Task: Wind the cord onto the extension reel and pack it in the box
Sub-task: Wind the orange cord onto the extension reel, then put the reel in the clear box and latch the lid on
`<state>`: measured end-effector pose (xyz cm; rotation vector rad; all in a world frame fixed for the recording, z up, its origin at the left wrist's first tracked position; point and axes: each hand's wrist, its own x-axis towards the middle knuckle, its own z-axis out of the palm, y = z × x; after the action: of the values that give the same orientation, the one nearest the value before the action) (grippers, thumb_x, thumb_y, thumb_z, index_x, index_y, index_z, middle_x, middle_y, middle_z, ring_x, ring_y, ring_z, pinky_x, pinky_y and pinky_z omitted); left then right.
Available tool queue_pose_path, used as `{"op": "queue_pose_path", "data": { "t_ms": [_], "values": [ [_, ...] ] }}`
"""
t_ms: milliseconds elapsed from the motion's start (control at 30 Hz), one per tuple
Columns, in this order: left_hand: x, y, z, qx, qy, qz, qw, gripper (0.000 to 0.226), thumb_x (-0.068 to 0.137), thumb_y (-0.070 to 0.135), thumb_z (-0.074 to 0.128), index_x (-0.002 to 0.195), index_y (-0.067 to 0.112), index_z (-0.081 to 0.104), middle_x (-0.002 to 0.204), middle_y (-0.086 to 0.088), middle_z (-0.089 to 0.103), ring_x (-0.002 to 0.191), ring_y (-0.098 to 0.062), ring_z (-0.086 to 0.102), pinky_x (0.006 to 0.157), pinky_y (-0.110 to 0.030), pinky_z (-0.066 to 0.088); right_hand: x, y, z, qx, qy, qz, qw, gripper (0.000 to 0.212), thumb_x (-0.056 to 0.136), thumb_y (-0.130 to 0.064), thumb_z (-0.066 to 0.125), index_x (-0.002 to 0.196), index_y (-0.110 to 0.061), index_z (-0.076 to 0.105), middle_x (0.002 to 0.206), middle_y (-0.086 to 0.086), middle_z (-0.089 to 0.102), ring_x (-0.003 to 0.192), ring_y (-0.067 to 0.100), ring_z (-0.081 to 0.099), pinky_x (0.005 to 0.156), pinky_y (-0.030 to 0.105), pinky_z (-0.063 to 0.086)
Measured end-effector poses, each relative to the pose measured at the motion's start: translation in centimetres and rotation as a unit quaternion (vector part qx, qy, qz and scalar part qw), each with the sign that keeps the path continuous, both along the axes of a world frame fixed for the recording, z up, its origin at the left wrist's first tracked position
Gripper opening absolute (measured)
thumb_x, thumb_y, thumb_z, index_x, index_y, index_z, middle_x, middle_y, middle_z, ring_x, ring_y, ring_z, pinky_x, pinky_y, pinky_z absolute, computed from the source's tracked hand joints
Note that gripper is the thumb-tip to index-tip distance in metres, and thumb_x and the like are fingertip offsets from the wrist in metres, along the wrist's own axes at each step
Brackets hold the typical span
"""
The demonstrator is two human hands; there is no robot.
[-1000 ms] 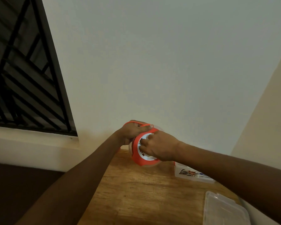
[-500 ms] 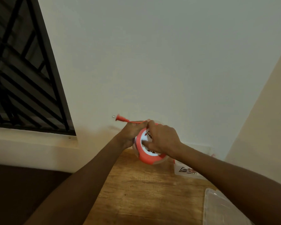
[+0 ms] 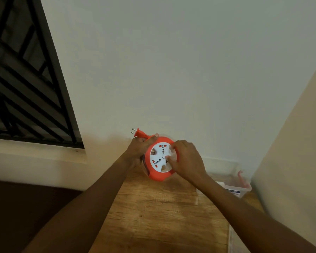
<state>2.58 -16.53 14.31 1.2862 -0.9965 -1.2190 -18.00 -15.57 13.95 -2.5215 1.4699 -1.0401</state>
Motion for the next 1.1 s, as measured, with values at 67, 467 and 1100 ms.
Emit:
{"op": "queue_pose_path", "data": {
  "t_ms": [67, 467, 1100],
  "values": [
    [0.7, 0.3, -0.5, 0.018, 0.018, -0.016, 1.0, 0.04, 0.09, 0.043, 0.075, 0.101, 0.005, 0.076, 0.097, -0.019, 0.081, 0.082, -0.038, 0.08, 0.069, -0.044, 0.066, -0.5, -0.4, -0.7, 0.103, -0.074, 0.025, 0.992, 0.055, 0.076, -0.045, 0.075, 0.121, -0.026, 0.051, 0.117, -0.005, 0.058, 0.101, 0.013, 0.057, 0.078, 0.025, 0.051],
    [3.9, 0.5, -6.4, 0.086, -0.011, 0.069, 0.994, 0.042, 0.09, 0.047, 0.074, 0.093, 0.006, 0.076, 0.088, -0.014, 0.082, 0.073, -0.03, 0.08, 0.063, -0.036, 0.065, 4.3, 1.9, -9.2, 0.471, -0.399, 0.009, 0.786, 0.067, 0.076, -0.04, 0.081, 0.131, -0.02, 0.048, 0.096, 0.002, 0.073, 0.07, 0.026, 0.074, 0.06, 0.037, 0.061],
    [9.5, 1.9, -17.8, 0.195, -0.176, 0.064, 0.963, 0.042, 0.078, 0.008, 0.087, 0.117, 0.006, 0.072, 0.111, -0.013, 0.076, 0.078, -0.017, 0.072, 0.058, -0.027, 0.06, 10.7, 1.2, -19.1, 0.5, -0.296, -0.121, 0.805, 0.064, 0.078, -0.03, 0.082, 0.132, -0.012, 0.052, 0.11, 0.006, 0.069, 0.07, 0.02, 0.073, 0.054, 0.033, 0.061]
  ]
}}
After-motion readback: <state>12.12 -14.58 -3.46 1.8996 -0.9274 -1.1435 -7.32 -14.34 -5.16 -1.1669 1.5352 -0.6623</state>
